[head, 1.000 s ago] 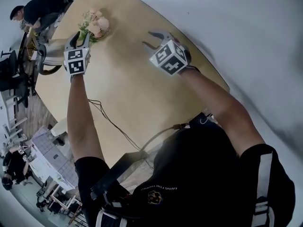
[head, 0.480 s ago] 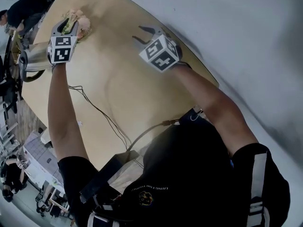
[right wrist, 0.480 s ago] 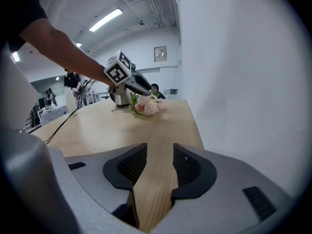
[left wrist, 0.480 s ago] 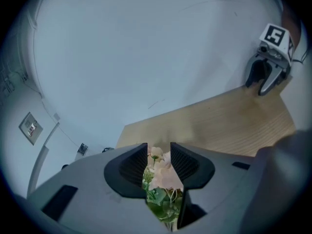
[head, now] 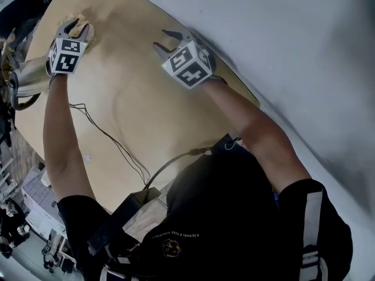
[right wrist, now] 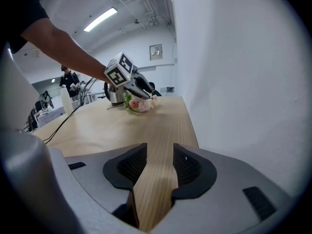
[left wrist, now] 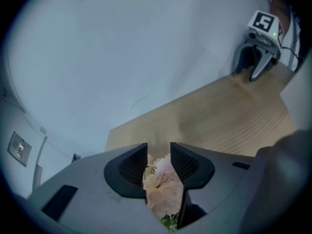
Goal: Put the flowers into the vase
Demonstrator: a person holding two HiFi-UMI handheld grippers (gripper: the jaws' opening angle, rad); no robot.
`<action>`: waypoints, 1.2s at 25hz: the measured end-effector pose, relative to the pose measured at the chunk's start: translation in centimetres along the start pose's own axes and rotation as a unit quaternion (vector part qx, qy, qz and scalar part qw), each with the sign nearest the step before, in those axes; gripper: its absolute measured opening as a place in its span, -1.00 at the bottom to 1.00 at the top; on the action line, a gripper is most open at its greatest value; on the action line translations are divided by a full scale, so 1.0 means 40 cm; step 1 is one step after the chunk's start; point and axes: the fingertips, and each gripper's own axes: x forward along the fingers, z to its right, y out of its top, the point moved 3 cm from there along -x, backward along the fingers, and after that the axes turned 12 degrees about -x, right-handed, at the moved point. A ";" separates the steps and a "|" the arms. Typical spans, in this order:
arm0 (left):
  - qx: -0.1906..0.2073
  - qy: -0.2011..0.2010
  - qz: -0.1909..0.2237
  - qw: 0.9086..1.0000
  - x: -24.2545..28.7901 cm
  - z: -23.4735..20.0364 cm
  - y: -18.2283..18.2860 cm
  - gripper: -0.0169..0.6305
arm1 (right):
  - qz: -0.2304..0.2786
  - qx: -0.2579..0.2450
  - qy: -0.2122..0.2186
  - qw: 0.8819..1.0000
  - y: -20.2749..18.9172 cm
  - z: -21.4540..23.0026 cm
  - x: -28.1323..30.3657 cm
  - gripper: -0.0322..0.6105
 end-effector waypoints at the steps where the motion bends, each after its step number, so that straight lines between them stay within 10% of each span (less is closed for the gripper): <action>1: 0.003 -0.005 -0.005 1.000 0.006 0.001 -0.005 -0.49 | -0.001 0.002 0.000 1.000 -0.001 -0.001 0.003 -0.39; 30: 0.081 -0.064 -0.105 0.989 0.093 0.058 -0.055 -0.49 | -0.023 0.006 0.000 1.000 -0.031 0.009 -0.016 -0.39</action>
